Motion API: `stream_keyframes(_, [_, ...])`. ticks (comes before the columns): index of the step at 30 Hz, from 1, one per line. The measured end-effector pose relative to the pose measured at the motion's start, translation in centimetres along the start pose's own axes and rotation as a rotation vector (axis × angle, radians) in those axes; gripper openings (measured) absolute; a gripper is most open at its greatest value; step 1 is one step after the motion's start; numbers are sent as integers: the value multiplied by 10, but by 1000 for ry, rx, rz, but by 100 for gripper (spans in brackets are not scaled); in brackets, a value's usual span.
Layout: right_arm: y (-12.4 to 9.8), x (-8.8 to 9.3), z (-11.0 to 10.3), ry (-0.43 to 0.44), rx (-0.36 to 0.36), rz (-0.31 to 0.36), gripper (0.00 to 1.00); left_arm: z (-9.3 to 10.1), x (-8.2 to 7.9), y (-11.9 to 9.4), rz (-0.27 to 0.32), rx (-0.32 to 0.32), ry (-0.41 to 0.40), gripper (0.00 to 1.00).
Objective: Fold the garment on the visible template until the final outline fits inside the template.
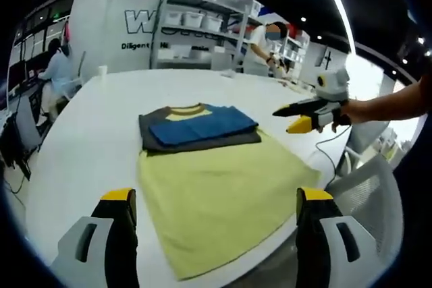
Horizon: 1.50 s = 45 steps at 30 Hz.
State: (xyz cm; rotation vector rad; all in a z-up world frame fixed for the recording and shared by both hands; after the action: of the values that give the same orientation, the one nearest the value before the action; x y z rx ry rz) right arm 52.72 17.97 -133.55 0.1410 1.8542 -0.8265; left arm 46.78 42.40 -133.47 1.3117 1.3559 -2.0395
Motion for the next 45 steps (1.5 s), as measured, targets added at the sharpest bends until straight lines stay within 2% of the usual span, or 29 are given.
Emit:
stream_keyframes(7, [-12,23,-13,29,-4,4,64,-4,8,1,-44,27,51,90])
stream_keyframes(10, [-17,33,-19,11,-23,-26,63,-6,10,-2,-60,40,71,83])
stream_keyframes(13, [-23,41,-20,-9,-32,-56,63,-11,16,-5,-94,63,140,75])
stream_keyframes(18, [-33,51,-21,-26,-27,-70,62,-23,28,-10,-153,64,177,68])
stream_keyframes(23, [-38,67,-25,-24,-41,-99,60,-26,37,-13,-187,68,196,62])
stream_keyframes(26, [-43,77,-27,-14,-52,-124,55,-25,42,-15,-195,91,216,50])
stream_keyframes(29, [-48,89,-29,-61,-59,-169,53,-26,53,-15,-248,101,215,41])
stream_keyframes(35, [-54,109,-39,-169,-94,-269,50,-30,70,-18,-311,118,302,36])
stream_keyframes(37, [-55,117,-42,-227,-111,-312,49,-30,78,-20,-349,133,374,35])
stream_keyframes(38, [-55,121,-44,-258,-125,-336,48,-31,81,-21,-359,143,472,35])
stream_keyframes(39, [-56,123,-45,-272,-135,-349,47,-31,82,-21,-356,152,524,35])
stream_keyframes(40, [-56,124,-46,-285,-143,-360,46,-31,84,-22,-367,161,542,34])
stream_keyframes(42, [-56,123,-46,-278,-144,-358,44,-32,82,-22,-372,161,503,33])
stream_keyframes(45, [-56,122,-43,-272,-142,-361,42,-35,80,-21,-368,149,498,34])
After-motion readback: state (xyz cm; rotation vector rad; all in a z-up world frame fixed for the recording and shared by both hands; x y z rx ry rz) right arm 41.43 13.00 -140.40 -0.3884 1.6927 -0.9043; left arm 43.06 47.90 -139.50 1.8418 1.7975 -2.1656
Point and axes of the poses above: the point that each gripper's makers call its tool centre point, and the gripper's own axes: y roughly forward along the fingers, z roughly to its right, x roughly out of its underside, the point moved 3 cm from there along -y, roughly backward along the fingers, and after that the axes turned 7 degrees about -x, right-handed, at the moved point
